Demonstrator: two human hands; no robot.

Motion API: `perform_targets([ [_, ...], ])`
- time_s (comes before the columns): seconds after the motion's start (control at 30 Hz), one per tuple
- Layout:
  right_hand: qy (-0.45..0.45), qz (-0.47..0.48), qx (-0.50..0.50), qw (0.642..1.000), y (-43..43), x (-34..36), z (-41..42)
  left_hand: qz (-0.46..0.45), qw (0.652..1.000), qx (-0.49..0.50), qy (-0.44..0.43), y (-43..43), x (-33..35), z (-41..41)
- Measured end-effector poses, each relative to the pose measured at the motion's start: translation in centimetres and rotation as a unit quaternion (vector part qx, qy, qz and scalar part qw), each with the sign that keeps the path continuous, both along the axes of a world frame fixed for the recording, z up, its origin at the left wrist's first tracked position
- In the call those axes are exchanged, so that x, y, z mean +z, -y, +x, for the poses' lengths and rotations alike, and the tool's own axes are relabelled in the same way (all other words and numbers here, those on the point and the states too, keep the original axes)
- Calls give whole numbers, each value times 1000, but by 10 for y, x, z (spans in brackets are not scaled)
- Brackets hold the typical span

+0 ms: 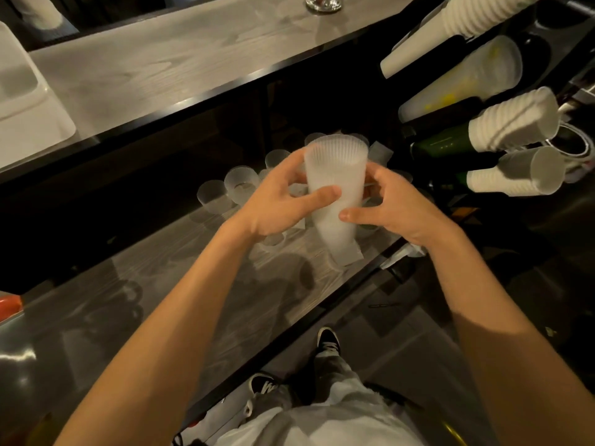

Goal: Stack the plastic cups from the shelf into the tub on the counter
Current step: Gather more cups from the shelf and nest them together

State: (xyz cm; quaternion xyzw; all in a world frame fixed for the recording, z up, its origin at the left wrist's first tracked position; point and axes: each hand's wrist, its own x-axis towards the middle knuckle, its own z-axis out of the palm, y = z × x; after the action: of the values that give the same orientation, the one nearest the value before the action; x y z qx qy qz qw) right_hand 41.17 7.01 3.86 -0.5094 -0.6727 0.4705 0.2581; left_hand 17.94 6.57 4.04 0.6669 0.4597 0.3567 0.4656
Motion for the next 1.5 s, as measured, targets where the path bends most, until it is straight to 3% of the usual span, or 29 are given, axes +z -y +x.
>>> perform_targets([
  [0.2, -42, -11, -48, 998, 8, -10, 31, -1, 999, -43, 28, -8, -3, 45],
  [0.33, -49, -1, -128, 991, 13, -30, 49, -69, 996, -40, 39, -12, -17, 63],
  [0.6, -112, -38, -225, 967, 18, -68, 70, -102, 957, -50, -266, -8, -78, 66],
  [0.73, -104, -38, -234, 966, 17, -81, 69, -103, 939, -31, -327, 1, -102, 70],
  [0.93, -110, -58, -233, 964, 19, -92, 65, -86, 938, -5, -337, 6, -113, 79],
  [1.2, -181, -90, -223, 954, 24, -94, 58, -91, 958, 18, -271, 11, -121, 78],
  [1.5, -138, -70, -183, 971, 23, -91, 53, -75, 970, 19, -232, 11, -125, 73],
])
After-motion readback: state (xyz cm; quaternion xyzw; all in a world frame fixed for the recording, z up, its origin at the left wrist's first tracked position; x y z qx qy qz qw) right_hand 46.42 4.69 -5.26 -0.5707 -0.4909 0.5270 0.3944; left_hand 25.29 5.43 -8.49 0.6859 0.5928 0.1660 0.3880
